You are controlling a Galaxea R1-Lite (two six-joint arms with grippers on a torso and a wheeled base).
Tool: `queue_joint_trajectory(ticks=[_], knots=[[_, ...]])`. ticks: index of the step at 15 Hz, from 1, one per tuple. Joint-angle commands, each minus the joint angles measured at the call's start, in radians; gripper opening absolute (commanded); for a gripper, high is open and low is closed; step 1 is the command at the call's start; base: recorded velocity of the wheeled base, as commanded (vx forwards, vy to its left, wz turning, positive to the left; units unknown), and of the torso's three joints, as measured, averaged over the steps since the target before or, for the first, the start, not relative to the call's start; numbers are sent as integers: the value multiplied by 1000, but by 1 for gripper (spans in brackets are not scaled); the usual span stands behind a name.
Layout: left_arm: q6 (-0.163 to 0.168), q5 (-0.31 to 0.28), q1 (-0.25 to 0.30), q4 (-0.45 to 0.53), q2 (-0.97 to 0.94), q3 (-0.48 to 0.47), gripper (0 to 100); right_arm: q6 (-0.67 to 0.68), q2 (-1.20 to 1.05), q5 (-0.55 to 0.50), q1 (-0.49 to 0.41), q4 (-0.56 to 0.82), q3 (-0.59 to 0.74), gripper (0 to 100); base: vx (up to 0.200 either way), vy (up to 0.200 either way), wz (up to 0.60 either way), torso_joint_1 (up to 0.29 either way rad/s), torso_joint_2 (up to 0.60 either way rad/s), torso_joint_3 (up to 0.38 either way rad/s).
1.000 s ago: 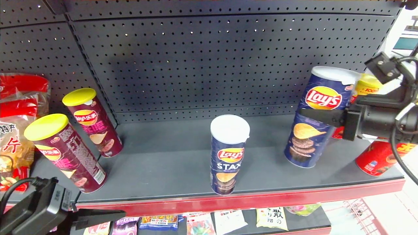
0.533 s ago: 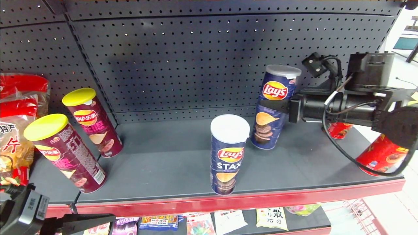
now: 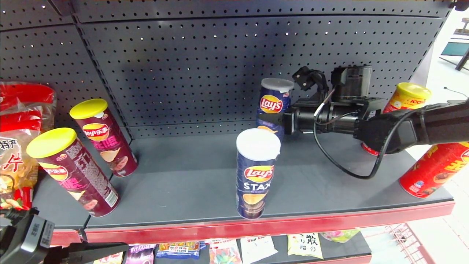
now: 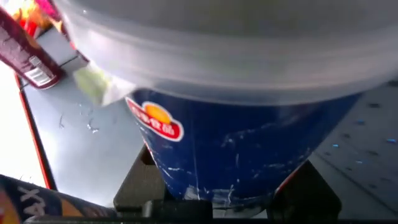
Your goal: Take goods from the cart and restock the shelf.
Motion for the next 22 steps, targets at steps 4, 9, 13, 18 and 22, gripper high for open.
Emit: queue_joint_trajectory(ticks=[4, 9, 13, 18, 22], knots=[[0, 1, 0, -1, 5, -2, 100, -24, 36, 1, 23, 0, -3, 0, 0, 0, 0, 0, 0, 0], [0, 5, 0, -1, 2, -2, 100, -25, 39, -1, 47, -2, -4, 0, 0, 0, 0, 0, 0, 0], [0, 7, -2, -1, 2, -3, 100, -38, 62, -1, 49, -2, -31, 0, 0, 0, 0, 0, 0, 0], [0, 5, 0, -1, 5, -2, 100, -38, 79, -2, 63, -46, -27, 0, 0, 0, 0, 0, 0, 0], [0, 5, 0, -1, 5, 2, 100, -39, 80, -2, 64, -46, -20, 0, 0, 0, 0, 0, 0, 0]])
